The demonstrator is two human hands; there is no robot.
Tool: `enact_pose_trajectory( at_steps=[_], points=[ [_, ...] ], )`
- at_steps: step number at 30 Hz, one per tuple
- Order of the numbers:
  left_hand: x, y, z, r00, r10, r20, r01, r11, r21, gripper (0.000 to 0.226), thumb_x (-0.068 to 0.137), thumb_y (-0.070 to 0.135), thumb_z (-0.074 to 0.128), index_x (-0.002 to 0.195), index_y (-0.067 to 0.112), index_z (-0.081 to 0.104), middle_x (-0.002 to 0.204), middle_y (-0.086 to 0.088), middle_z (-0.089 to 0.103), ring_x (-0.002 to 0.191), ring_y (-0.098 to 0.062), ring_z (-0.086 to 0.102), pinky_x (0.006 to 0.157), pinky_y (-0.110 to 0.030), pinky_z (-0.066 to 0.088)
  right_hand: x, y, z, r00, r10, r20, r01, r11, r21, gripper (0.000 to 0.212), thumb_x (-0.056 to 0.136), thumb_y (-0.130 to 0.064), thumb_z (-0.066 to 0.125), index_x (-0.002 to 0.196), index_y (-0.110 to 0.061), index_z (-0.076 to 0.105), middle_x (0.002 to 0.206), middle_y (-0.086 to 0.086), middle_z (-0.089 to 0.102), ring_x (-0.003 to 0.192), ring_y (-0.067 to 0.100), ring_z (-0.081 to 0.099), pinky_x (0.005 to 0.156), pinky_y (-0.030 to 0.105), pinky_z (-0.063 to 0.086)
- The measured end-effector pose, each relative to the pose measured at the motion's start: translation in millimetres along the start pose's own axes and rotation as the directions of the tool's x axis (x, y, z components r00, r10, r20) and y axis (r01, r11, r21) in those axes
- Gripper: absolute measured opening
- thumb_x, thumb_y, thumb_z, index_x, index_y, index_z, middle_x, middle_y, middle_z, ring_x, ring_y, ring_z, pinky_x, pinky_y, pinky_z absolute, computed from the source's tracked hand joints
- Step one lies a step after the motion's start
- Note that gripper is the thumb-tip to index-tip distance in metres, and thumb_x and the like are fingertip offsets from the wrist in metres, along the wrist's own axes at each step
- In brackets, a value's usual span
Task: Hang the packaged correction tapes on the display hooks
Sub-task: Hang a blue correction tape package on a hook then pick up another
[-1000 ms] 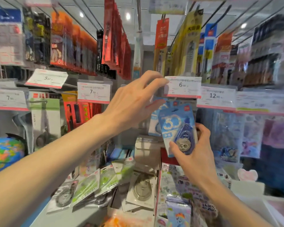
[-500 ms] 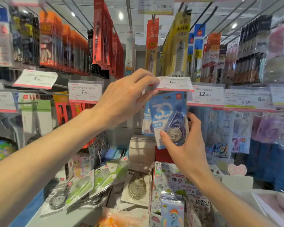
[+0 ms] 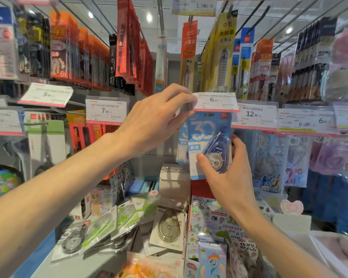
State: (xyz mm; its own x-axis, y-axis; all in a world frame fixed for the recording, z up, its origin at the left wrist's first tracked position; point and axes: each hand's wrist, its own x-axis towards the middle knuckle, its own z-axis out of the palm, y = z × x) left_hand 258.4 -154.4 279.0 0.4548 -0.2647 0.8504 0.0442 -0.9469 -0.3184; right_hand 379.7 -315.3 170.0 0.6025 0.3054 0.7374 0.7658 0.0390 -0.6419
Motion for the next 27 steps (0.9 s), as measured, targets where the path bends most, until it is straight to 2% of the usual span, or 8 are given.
enact_pose_trajectory(
  at_steps=[3, 8, 11, 14, 17, 20, 24, 27],
  points=[
    [-1.4, -0.2, 0.0, 1.0, 0.003, 0.001, -0.003, 1.0, 0.002, 0.032, 0.105, 0.037, 0.046, 0.13, 0.02, 0.057, 0.134, 0.007, 0.055, 0.071, -0.015, 0.061, 0.056, -0.042, 0.056, -1.5, -0.7, 1.4, 1.0, -0.003, 0.017, 0.003, 1.0, -0.013, 0.087, 0.08, -0.059, 0.07, 0.148, -0.032, 0.024, 0.14, -0.017, 0.042, 0.126, 0.006, 0.048, 0.106, 0.042, 0.043],
    [-0.7, 1.3, -0.3, 1.0, 0.01, 0.008, -0.01, 1.0, 0.006, 0.033, 0.104, 0.037, 0.045, 0.13, 0.019, 0.057, 0.134, 0.005, 0.055, 0.07, -0.017, 0.061, 0.056, -0.043, 0.055, 3.2, 2.9, 4.4, 0.998, 0.043, 0.05, -0.041, 0.998, -0.037, 0.062, 0.082, -0.056, 0.07, 0.129, -0.046, 0.031, 0.124, -0.017, 0.043, 0.112, 0.004, 0.051, 0.095, 0.034, 0.044],
    [-1.8, 1.2, -0.2, 1.0, 0.009, 0.008, -0.009, 1.0, 0.014, 0.032, 0.104, 0.035, 0.047, 0.13, 0.02, 0.057, 0.135, 0.005, 0.055, 0.069, -0.015, 0.059, 0.057, -0.043, 0.055, 12.5, 10.5, 11.1, 0.994, 0.082, 0.078, -0.075, 0.992, -0.098, 0.074, 0.081, -0.062, 0.066, 0.14, -0.031, 0.033, 0.126, -0.013, 0.041, 0.119, 0.013, 0.049, 0.098, 0.039, 0.044],
    [-2.9, 3.2, 1.0, 1.0, -0.004, 0.003, 0.004, 1.0, 0.002, 0.032, 0.103, 0.036, 0.046, 0.129, 0.02, 0.057, 0.135, 0.006, 0.054, 0.066, -0.013, 0.058, 0.055, -0.042, 0.055, 24.9, 19.0, 21.6, 0.991, 0.075, 0.107, -0.054, 0.981, -0.188, 0.083, 0.082, -0.065, 0.061, 0.147, -0.024, 0.031, 0.147, -0.002, 0.038, 0.131, 0.019, 0.045, 0.1, 0.037, 0.042],
    [-4.2, 5.4, 2.3, 1.0, -0.019, 0.006, 0.019, 1.0, -0.013, 0.032, 0.103, 0.035, 0.047, 0.13, 0.02, 0.056, 0.136, 0.006, 0.053, 0.068, -0.011, 0.058, 0.057, -0.041, 0.056, 38.1, 23.6, 30.9, 0.979, 0.143, 0.148, -0.1, 0.959, -0.267, 0.085, 0.089, -0.059, 0.06, 0.152, -0.014, 0.024, 0.152, 0.007, 0.03, 0.128, 0.031, 0.049, 0.097, 0.039, 0.043],
    [-5.6, 6.5, 3.4, 1.0, -0.029, 0.007, 0.03, 0.999, -0.021, 0.03, 0.103, 0.031, 0.049, 0.129, 0.019, 0.056, 0.137, 0.004, 0.052, 0.069, -0.01, 0.059, 0.058, -0.042, 0.056, 47.5, 28.6, 40.4, 0.965, 0.2, 0.171, -0.146, 0.947, -0.286, 0.087, 0.089, -0.059, 0.059, 0.151, -0.015, 0.017, 0.148, 0.012, 0.032, 0.123, 0.038, 0.052, 0.097, 0.043, 0.046],
    [-6.6, 5.7, 4.8, 0.999, -0.037, 0.008, 0.037, 0.999, -0.033, 0.028, 0.103, 0.03, 0.05, 0.129, 0.019, 0.056, 0.138, 0.005, 0.051, 0.07, -0.012, 0.063, 0.058, -0.041, 0.056, 54.1, 32.9, 50.2, 0.955, 0.233, 0.181, -0.177, 0.943, -0.28, 0.078, 0.09, -0.056, 0.06, 0.145, -0.016, 0.023, 0.143, 0.013, 0.034, 0.118, 0.038, 0.054, 0.088, 0.039, 0.044],
    [-11.2, 4.6, 7.0, 0.999, -0.053, 0.008, 0.054, 0.998, -0.03, 0.032, 0.103, 0.029, 0.053, 0.133, 0.018, 0.056, 0.141, 0.003, 0.05, 0.071, -0.01, 0.061, 0.058, -0.042, 0.057, 52.2, 35.4, 52.2, 0.954, 0.241, 0.176, -0.194, 0.949, -0.25, 0.082, 0.087, -0.059, 0.062, 0.147, -0.02, 0.021, 0.143, 0.012, 0.036, 0.116, 0.037, 0.055, 0.089, 0.041, 0.048]
  ],
)
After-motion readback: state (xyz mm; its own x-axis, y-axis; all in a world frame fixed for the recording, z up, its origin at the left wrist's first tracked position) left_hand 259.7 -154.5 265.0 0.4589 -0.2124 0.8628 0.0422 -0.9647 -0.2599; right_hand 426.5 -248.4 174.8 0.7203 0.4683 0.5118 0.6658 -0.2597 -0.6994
